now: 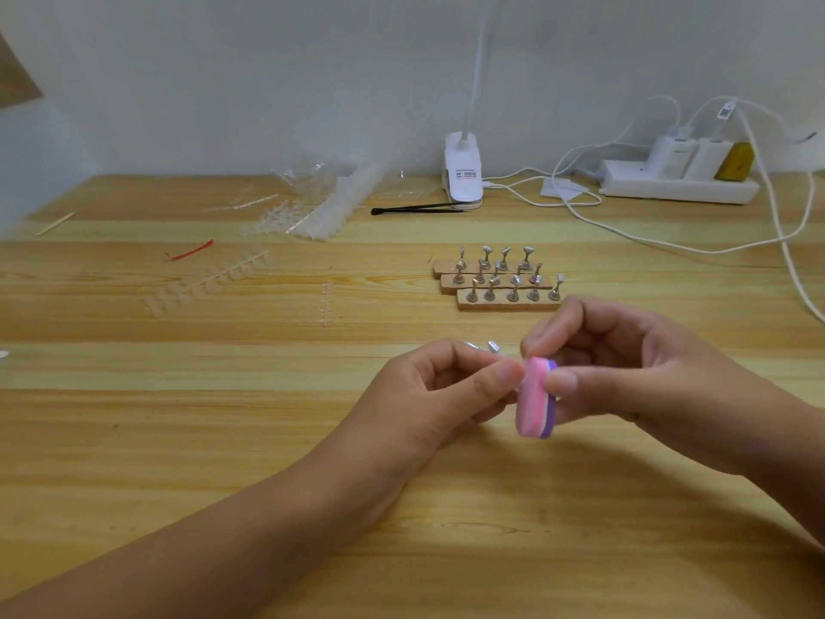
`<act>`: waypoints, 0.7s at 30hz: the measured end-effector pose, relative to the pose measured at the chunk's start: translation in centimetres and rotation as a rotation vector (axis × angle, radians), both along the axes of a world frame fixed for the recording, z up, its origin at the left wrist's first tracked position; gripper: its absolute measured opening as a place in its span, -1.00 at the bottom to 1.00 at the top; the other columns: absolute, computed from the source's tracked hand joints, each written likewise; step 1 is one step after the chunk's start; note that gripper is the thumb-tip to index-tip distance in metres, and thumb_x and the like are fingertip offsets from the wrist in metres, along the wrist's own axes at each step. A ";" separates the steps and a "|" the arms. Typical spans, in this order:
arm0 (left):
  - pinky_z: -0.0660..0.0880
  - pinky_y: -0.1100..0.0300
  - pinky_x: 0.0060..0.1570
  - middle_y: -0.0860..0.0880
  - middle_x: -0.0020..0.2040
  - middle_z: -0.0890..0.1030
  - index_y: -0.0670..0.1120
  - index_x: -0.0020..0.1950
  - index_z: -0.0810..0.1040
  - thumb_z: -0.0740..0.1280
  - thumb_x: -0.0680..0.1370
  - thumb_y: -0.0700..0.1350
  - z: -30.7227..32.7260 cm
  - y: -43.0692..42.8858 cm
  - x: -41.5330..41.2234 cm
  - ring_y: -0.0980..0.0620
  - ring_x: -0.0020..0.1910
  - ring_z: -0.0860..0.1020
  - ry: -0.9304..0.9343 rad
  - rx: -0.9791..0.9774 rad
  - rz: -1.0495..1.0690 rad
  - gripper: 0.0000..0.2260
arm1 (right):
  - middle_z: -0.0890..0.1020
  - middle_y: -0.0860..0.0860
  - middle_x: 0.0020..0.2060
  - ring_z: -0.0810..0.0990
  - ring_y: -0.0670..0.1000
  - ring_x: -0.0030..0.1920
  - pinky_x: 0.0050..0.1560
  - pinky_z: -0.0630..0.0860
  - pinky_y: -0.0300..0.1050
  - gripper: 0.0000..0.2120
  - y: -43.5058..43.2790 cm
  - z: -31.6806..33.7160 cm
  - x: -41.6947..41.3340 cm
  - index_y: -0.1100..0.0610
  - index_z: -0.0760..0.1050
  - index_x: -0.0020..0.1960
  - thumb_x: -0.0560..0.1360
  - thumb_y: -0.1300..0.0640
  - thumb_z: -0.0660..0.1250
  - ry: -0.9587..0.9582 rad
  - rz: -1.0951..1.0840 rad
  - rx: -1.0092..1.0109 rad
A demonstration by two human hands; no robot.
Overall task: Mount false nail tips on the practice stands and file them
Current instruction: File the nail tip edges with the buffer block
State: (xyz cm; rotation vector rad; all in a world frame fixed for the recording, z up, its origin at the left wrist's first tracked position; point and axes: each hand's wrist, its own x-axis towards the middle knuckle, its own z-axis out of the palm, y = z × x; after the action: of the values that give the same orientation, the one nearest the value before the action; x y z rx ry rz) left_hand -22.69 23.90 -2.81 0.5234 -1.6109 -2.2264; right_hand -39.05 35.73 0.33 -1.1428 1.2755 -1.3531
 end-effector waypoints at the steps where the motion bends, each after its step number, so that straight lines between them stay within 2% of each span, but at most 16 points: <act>1: 0.59 0.14 0.13 -0.05 -0.09 0.71 0.00 -0.16 0.70 0.53 0.36 0.02 0.1 0.0 0.0 0.05 -0.04 0.66 0.008 0.010 -0.001 -0.86 | 0.66 0.09 -0.14 0.68 0.04 -0.13 -0.13 0.63 -0.11 -0.65 0.0 0.0 0.1 0.10 0.60 -0.09 0.25 -0.02 0.62 0.007 0.009 0.003; 4: 0.58 0.25 0.03 -0.08 -0.09 0.71 -0.03 -0.15 0.70 0.56 0.33 0.01 0.1 -0.1 0.0 0.05 -0.05 0.67 0.014 0.063 0.017 -0.82 | 0.67 0.03 -0.18 0.69 0.02 -0.14 -0.12 0.62 -0.12 -0.63 -0.1 -0.2 -0.1 0.08 0.60 -0.09 0.23 -0.08 0.61 0.029 -0.099 -0.037; 9: 0.59 0.25 0.00 -0.09 -0.11 0.71 -0.11 -0.12 0.67 0.51 0.29 0.00 0.2 0.1 0.0 0.04 -0.08 0.68 0.018 0.097 0.032 -0.75 | 0.67 0.09 -0.14 0.68 0.05 -0.13 -0.13 0.63 -0.09 -0.66 -0.2 -0.3 0.3 0.10 0.60 -0.09 0.24 -0.02 0.62 0.029 -0.036 -0.022; 12: 0.60 0.26 0.00 -0.08 -0.12 0.70 -0.14 -0.10 0.65 0.49 0.27 0.01 0.4 0.1 0.0 0.07 -0.10 0.67 0.005 0.115 0.047 -0.70 | 0.67 0.06 -0.19 0.69 0.03 -0.14 -0.11 0.63 -0.13 -0.64 -0.2 -0.4 0.1 0.09 0.60 -0.09 0.22 -0.04 0.61 0.028 -0.142 -0.057; 16: 0.60 0.24 0.01 -0.12 -0.09 0.71 -0.19 -0.03 0.63 0.47 0.30 0.00 0.5 0.2 0.0 0.05 -0.09 0.68 0.019 0.133 0.038 -0.65 | 0.65 0.20 -0.11 0.68 0.06 -0.13 -0.13 0.62 -0.10 -0.69 -0.1 -0.5 0.8 0.13 0.58 -0.09 0.29 0.02 0.60 0.018 0.030 -0.031; 21: 0.57 0.32 -0.04 -0.11 -0.11 0.70 -0.17 -0.07 0.65 0.47 0.30 0.01 0.6 -0.1 0.0 0.07 -0.06 0.68 0.023 0.165 0.061 -0.68 | 0.65 -0.02 -0.21 0.62 -0.08 -0.25 -0.26 0.55 -0.27 -0.86 -0.5 -0.6 0.5 0.03 0.61 -0.20 0.31 0.09 0.56 0.015 -0.169 -0.084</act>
State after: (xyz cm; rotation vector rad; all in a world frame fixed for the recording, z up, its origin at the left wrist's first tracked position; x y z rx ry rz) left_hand -22.73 23.82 -2.18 0.5802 -1.3885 -2.3238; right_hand -38.50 35.22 -0.31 -1.1247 1.3616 -1.5375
